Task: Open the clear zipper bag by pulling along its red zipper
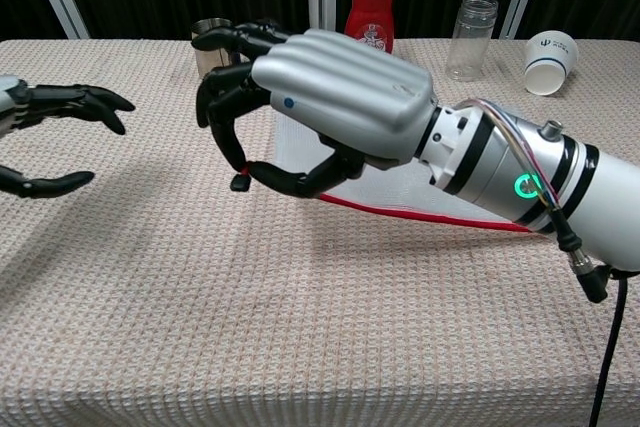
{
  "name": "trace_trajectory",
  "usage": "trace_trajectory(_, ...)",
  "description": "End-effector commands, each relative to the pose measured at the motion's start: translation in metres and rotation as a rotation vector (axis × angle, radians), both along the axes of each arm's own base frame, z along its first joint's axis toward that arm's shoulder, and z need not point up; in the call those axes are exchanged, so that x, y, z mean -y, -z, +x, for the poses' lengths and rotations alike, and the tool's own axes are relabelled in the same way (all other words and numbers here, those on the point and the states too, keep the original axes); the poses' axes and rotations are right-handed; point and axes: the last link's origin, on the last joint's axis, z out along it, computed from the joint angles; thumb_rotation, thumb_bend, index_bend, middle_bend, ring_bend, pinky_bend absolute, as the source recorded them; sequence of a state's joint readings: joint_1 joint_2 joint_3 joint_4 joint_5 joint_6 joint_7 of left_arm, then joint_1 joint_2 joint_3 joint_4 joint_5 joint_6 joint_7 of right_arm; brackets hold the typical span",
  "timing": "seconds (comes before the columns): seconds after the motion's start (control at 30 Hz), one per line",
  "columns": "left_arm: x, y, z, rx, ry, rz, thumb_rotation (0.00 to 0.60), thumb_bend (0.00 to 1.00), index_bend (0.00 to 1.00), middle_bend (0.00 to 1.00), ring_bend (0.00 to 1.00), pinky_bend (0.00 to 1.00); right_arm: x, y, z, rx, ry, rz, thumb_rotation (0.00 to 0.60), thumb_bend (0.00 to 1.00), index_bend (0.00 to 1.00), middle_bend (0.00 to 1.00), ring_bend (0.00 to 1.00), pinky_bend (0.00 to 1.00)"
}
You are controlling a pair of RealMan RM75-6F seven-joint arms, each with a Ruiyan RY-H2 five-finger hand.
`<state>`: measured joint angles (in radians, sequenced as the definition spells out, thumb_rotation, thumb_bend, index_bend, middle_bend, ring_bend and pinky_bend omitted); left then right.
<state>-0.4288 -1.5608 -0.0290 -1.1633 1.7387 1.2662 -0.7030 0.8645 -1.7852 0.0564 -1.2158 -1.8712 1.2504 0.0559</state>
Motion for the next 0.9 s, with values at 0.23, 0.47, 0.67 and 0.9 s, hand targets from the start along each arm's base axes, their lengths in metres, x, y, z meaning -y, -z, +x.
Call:
trace_trajectory(0.23,-0.013,0.03,0.029,0.058,0.08,-0.062,0.6,0.33,0.35,0.15,0.11,0.14,0.005,-0.003,0.01,0.031,-0.013,-0.016,0.6,0.62,0.84,0.25,0.0,0.0)
trace_trajectory(0.47,-0.013,0.046,0.049,0.091,0.146,-0.087,0.6,0.32,0.37,0.15,0.11,0.14,0.01,-0.004,0.01,0.04,0.002,-0.019,0.6,0.62,0.84,0.24,0.0,0.0)
trace_trajectory(0.67,-0.019,0.057,0.066,0.096,0.175,-0.081,0.6,0.31,0.37,0.15,0.11,0.14,0.014,-0.005,0.01,0.048,0.015,-0.017,0.6,0.62,0.84,0.24,0.0,0.0)
trace_trajectory(0.9,-0.023,0.068,0.081,0.091,0.202,-0.099,0.6,0.29,0.39,0.15,0.11,0.14,0.016,-0.006,0.011,0.057,0.02,-0.016,0.6,0.62,0.84,0.24,0.0,0.0)
